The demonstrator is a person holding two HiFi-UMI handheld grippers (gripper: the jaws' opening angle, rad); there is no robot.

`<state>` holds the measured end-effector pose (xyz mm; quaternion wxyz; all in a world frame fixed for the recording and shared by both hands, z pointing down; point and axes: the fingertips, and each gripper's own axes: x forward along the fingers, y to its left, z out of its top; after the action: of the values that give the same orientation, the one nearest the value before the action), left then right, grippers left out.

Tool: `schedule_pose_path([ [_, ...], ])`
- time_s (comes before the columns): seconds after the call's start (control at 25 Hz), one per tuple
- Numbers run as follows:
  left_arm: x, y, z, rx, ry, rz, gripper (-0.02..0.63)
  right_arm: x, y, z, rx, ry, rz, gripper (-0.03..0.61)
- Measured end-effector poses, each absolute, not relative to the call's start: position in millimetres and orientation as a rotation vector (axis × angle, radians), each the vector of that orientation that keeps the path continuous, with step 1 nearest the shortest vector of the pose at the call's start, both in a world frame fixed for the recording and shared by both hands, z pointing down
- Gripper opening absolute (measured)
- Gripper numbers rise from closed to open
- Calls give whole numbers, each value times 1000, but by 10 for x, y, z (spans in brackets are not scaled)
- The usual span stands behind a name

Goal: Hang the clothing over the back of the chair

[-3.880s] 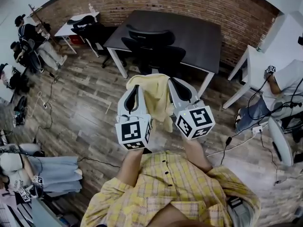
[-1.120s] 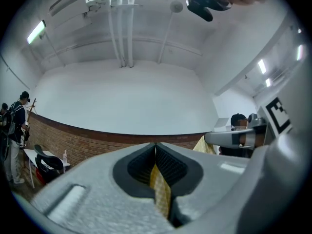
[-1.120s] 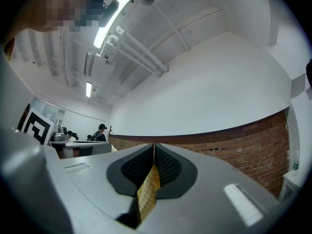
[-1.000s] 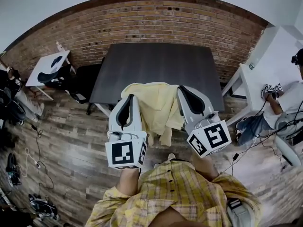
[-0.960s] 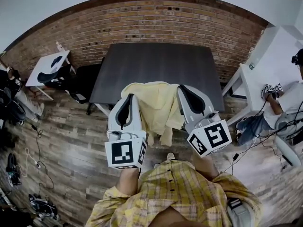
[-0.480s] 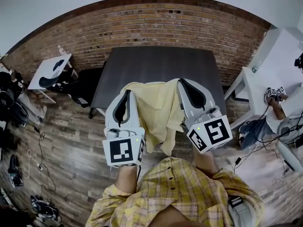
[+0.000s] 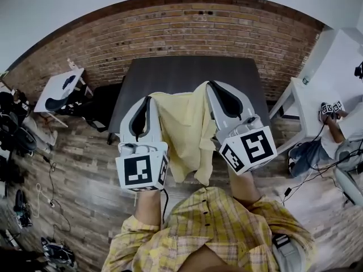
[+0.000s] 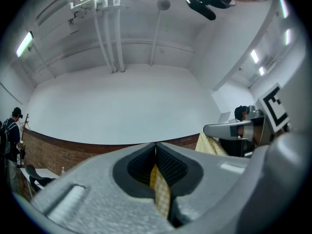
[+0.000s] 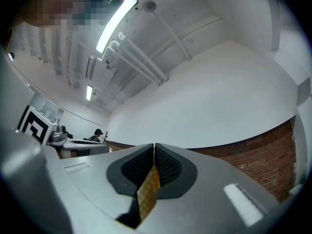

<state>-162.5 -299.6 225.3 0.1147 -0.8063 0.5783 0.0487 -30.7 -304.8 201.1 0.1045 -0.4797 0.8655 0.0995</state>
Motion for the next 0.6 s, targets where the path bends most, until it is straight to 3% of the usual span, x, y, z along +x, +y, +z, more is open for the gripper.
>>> schedule_pose_path([
  [0.6, -1506, -3443, 2190, -2380, 1727, 139, 5, -270, -3478, 2022, -1437, 2562, 277, 15],
])
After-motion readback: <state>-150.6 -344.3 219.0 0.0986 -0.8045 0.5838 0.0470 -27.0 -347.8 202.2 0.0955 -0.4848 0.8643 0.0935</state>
